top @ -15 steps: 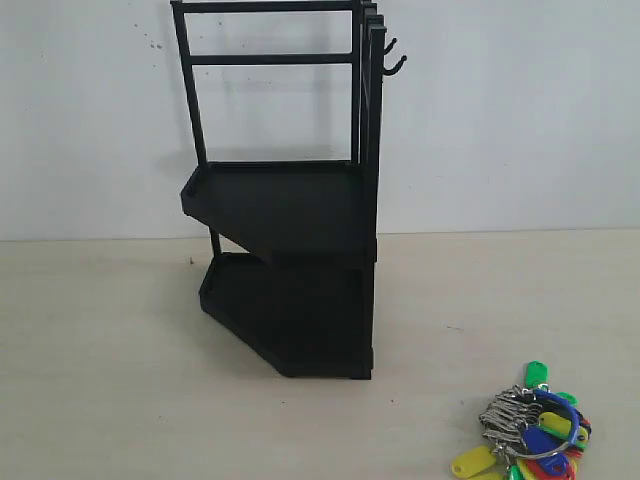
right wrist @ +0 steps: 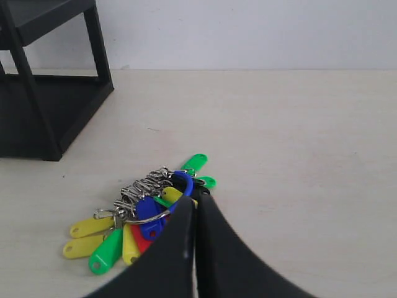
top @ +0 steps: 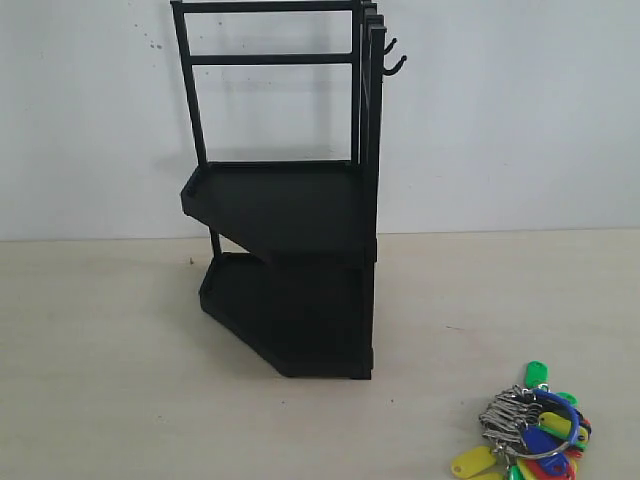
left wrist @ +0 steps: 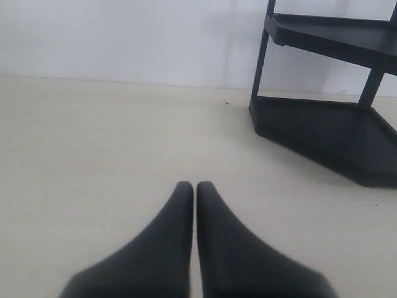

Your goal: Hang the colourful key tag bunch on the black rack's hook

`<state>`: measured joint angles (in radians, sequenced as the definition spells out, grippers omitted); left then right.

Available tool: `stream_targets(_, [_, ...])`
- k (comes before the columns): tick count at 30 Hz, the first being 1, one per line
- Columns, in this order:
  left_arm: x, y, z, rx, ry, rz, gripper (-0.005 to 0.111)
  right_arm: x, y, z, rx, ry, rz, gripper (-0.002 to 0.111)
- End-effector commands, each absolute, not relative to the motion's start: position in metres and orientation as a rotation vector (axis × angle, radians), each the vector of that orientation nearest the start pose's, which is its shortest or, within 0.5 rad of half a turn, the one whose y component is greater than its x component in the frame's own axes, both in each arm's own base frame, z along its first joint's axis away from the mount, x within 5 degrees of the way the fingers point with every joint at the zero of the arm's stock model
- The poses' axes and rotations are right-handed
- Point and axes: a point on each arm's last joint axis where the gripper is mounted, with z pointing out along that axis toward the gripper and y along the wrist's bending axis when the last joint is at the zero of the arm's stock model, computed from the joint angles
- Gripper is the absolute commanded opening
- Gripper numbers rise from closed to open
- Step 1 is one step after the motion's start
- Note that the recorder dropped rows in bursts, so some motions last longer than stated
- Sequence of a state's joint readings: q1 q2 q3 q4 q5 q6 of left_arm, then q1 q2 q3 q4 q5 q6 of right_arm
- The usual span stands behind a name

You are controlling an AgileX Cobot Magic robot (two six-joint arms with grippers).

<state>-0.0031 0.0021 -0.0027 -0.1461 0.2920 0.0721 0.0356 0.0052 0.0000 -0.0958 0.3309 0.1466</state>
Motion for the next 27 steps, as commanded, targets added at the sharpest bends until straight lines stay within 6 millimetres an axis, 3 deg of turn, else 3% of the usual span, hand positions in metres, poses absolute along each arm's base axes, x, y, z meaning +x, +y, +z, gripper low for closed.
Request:
stream_targets(1, [0.055,-0.004,0.188,-0.024,1.766,-0.079,0.004,0.054,-0.001,0.185,0.023,1.795,0.015,0.0])
stream_targets(4, [0.055,-0.004,0.188,-0.024,1.766,-0.079,0.004,0.056,-0.002,0.194,-0.085,1.699,-0.088,0.0])
stream_targets(7, [0.055,-0.004,0.188,-0.024,1.766,-0.079,0.004,0.056,0.001,0.212,-0.152,1.49,-0.119,0.0])
stream_targets(15, [0.055,-0.004,0.188,-0.024,1.766,-0.079,0.004,0.039,0.012,0.257,-0.191,0.946,-0.039,0.0])
stream_targets(20, [0.055,-0.004,0.188,-0.024,1.766,-0.079,0.004,0.019,0.012,0.278,-0.104,0.636,0.156,0.0])
stream_targets(24, [0.055,-0.004,0.188,-0.024,1.766,-0.079,0.004,0.018,0.006,0.316,0.004,0.789,0.224,0.0])
stream_targets(27, [0.055,-0.004,0.188,-0.024,1.766,-0.079,0.004,0.043,0.003,0.346,0.132,1.08,0.323,0.0])
